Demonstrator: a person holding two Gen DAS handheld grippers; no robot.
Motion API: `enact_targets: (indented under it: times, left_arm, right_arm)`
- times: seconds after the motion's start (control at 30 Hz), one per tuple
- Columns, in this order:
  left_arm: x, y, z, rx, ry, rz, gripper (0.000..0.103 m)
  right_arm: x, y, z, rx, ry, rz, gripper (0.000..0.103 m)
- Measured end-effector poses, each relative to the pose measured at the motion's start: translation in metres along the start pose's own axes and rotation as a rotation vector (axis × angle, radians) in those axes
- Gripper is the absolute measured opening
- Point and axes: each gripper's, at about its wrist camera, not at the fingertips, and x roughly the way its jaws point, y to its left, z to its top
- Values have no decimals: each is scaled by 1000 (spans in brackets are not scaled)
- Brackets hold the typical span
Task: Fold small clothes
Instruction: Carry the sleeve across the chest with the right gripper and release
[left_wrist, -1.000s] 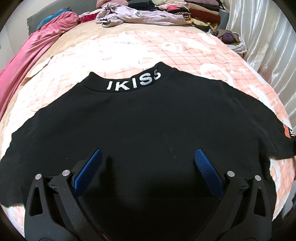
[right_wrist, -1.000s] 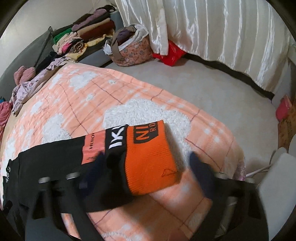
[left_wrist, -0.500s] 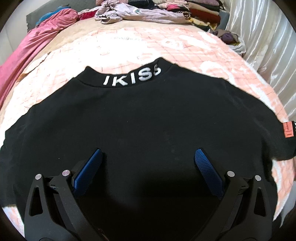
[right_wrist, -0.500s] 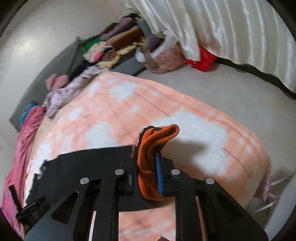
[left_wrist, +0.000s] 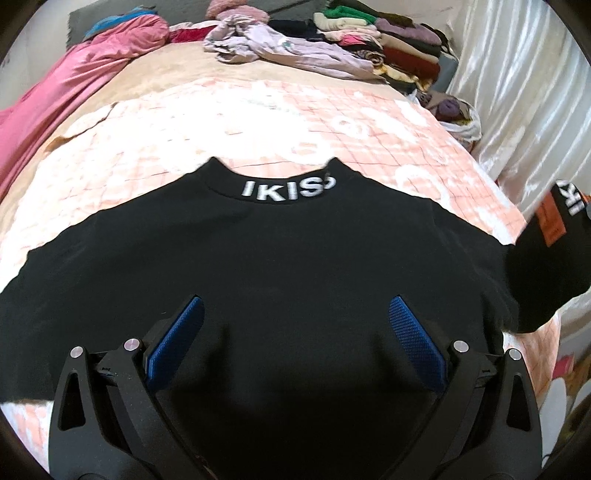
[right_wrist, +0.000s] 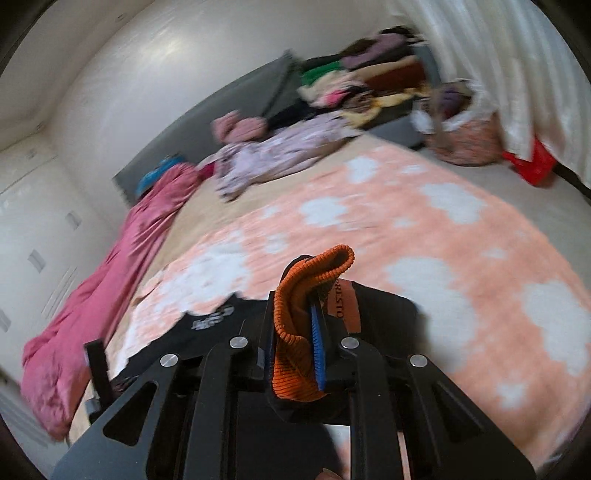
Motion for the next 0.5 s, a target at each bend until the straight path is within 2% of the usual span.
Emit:
enact_targets:
  times: [0.23,0.5]
  left_arm:
    - [-6,32,-4,-52,-2,9,94]
    - [-13,59,-8,-83,-7,15,94]
  right_arm:
    - [72,88,-8,-105,116,96,15]
    - [130,147,-33,-164,229,157,15]
